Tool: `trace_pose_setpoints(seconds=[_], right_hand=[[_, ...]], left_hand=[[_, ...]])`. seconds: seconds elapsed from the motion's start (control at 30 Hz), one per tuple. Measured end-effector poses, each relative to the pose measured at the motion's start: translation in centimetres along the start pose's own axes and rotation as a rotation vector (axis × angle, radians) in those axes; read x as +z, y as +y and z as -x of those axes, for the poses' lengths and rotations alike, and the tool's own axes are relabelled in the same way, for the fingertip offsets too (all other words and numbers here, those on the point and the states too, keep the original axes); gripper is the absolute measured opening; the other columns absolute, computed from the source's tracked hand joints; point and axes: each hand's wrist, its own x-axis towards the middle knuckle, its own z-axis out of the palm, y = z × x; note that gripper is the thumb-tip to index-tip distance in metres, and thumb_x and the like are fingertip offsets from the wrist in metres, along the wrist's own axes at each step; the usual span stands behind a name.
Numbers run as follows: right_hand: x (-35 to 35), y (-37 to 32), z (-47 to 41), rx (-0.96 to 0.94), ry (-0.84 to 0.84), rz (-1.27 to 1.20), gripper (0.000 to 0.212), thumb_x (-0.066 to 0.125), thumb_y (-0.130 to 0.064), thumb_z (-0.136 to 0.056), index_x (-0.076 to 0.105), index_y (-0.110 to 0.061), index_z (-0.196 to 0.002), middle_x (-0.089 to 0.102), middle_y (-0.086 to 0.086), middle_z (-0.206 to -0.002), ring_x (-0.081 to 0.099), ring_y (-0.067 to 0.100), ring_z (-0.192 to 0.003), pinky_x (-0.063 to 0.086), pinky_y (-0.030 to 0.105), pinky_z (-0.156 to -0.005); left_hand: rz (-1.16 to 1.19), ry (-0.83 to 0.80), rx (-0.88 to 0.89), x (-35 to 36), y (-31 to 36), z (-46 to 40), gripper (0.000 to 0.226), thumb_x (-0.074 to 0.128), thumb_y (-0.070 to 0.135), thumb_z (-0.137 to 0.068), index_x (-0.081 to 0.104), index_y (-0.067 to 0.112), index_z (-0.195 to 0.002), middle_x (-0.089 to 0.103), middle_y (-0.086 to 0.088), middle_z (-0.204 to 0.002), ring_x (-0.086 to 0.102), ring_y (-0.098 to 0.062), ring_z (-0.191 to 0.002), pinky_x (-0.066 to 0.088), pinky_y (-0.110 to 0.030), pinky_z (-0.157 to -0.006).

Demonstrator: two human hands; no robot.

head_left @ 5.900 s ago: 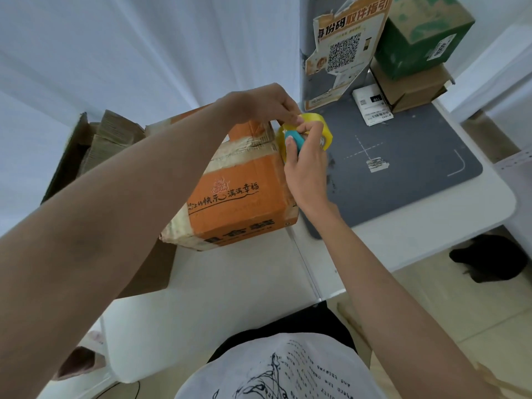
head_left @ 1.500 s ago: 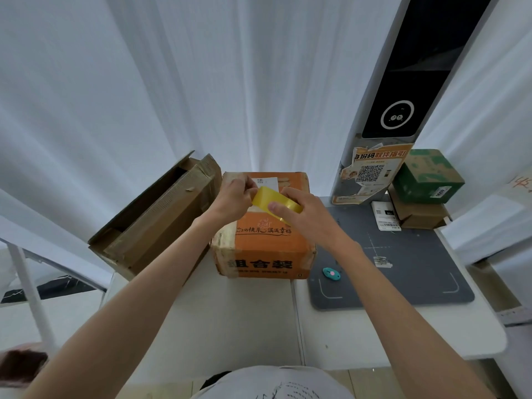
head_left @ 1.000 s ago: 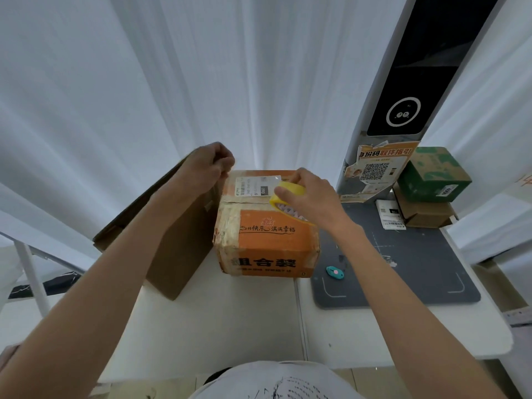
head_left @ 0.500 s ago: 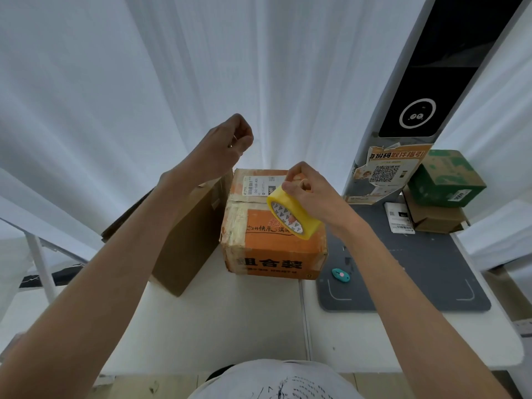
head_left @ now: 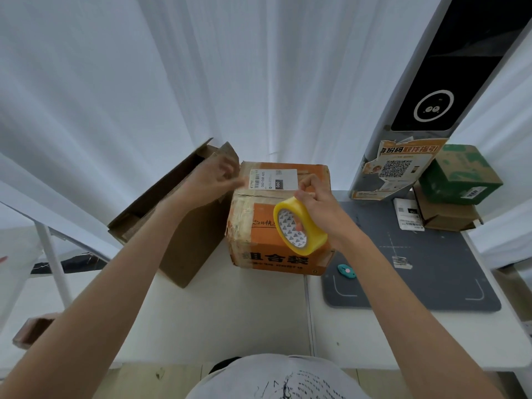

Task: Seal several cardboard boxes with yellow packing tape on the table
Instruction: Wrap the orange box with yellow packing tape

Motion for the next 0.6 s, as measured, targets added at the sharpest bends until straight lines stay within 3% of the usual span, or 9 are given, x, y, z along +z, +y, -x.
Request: trace_pose_setpoints(seconds=[0.07, 0.17, 0.3, 0.47, 0.6], right_hand=[[-0.3, 0.3, 0.1, 0.023, 0.013, -0.003, 0.009, 0.046, -0.033, -0.108, 0.048, -0.025, -0.105, 0.062, 0.001, -0.119, 0.07, 0.024, -0.064, 0.061, 0.036, -0.063], [-0.2, 0.6, 0.3, 0.044, 0.004, -0.017, 0.009, 0.047, -0.034, -0.107, 0.049, -0.026, -0.106, 0.064, 0.004, -0.112, 0.069, 0.022, -0.061, 0.061, 0.034, -0.061], [0.6, 0.8, 0.7, 0.086, -0.031, -0.06, 0.009, 0.048, -0.035, -0.107, 0.051, -0.029, -0.101, 0.067, 0.012, -0.112, 0.07, 0.022, -0.061, 0.058, 0.033, -0.058], [1.9, 0.6, 1.0, 0.099, -0.039, -0.116, 0.013, 0.048, -0.028, -0.108, 0.048, -0.016, -0.112, 0.059, 0.008, -0.132, 0.068, 0.018, -0.055, 0.055, 0.027, -0.049], [3.0, 0.7, 1.5, 0.115, -0.014, -0.147, 0.016, 0.05, -0.027, -0.107, 0.048, -0.012, -0.113, 0.06, 0.003, -0.125, 0.07, 0.02, -0.056, 0.055, 0.028, -0.048]], left_hand=[[-0.088, -0.203, -0.123, 1.6, -2.8, 1.4, 0.078, 0.083, 0.036, -0.08, 0.044, 0.027, -0.146, 0.042, 0.0, -0.149, 0.054, -0.018, -0.124, 0.052, -0.035, -0.095], [-0.161, -0.296, -0.209, 4.7, -5.9, 3.2, 0.11, 0.091, 0.034, -0.07, 0.025, 0.034, -0.159, 0.02, -0.001, -0.165, 0.022, -0.024, -0.152, 0.031, -0.054, -0.12], [0.053, -0.181, -0.196, 7.5, -6.6, 5.0, 0.114, 0.088, 0.009, -0.073, 0.018, 0.031, -0.161, 0.035, 0.002, -0.159, 0.034, -0.019, -0.146, 0.039, -0.048, -0.116], [0.128, -0.054, -0.172, 10.0, -5.4, 6.5, 0.114, 0.091, 0.017, -0.07, 0.023, 0.024, -0.161, 0.045, 0.001, -0.154, 0.042, -0.015, -0.14, 0.043, -0.049, -0.113], [0.11, -0.064, -0.209, 12.1, -4.9, 6.6, 0.115, 0.091, 0.027, -0.072, 0.019, 0.032, -0.161, 0.045, 0.001, -0.152, 0.043, -0.02, -0.139, 0.045, -0.05, -0.111]])
